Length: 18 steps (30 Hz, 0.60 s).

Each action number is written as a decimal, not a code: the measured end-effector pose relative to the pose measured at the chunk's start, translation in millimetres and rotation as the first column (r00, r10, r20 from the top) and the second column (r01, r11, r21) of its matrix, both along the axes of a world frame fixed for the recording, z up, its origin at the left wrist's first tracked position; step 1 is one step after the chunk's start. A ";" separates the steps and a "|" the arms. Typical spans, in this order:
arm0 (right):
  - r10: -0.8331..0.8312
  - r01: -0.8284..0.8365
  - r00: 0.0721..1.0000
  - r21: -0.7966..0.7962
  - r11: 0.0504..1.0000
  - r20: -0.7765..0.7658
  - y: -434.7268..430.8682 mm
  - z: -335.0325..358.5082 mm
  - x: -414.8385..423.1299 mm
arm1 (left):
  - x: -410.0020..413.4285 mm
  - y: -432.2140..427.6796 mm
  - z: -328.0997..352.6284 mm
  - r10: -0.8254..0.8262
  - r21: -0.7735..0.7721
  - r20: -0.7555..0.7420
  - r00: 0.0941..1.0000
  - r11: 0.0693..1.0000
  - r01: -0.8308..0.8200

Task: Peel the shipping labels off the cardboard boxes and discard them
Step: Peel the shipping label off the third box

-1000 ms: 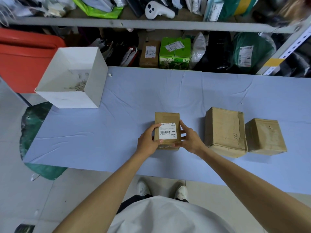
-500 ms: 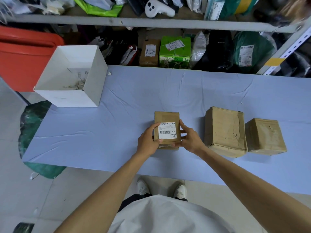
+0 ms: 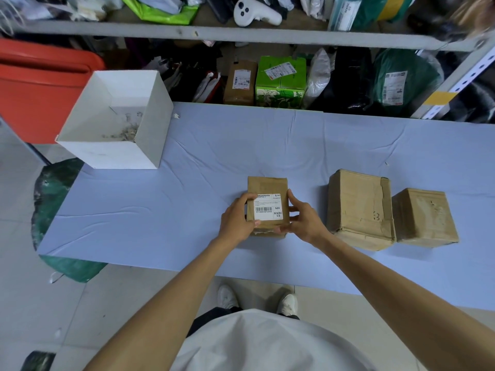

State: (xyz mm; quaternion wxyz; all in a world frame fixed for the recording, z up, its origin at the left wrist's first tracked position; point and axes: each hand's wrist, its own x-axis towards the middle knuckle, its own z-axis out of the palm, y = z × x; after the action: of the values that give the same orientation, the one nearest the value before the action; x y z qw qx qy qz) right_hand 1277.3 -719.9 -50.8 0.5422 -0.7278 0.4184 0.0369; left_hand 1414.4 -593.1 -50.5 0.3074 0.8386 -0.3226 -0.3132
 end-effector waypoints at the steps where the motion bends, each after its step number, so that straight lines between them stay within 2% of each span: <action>1: 0.000 0.000 1.000 0.000 1.000 0.002 0.5 0.3 0.3 | 0.3 0.2 0.4 -0.001 0.002 0.006 1.000 1.000 0.001; 14: -0.014 0.014 1.000 -0.004 1.000 0.004 1.2 2.0 0.1 | -2.5 1.9 0.5 0.003 -0.008 -0.008 1.000 1.000 -0.003; 18: 0.013 -0.013 1.000 -0.035 0.999 -0.002 1.0 5.8 -0.1 | -3.7 4.8 0.7 0.047 -0.038 -0.036 0.998 0.998 -0.048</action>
State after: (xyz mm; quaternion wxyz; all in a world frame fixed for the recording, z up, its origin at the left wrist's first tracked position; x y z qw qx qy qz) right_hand 1277.2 -718.9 -45.0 0.5286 -0.7400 0.4147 0.0336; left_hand 1410.7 -588.2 -49.8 0.3366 0.8343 -0.3031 -0.3142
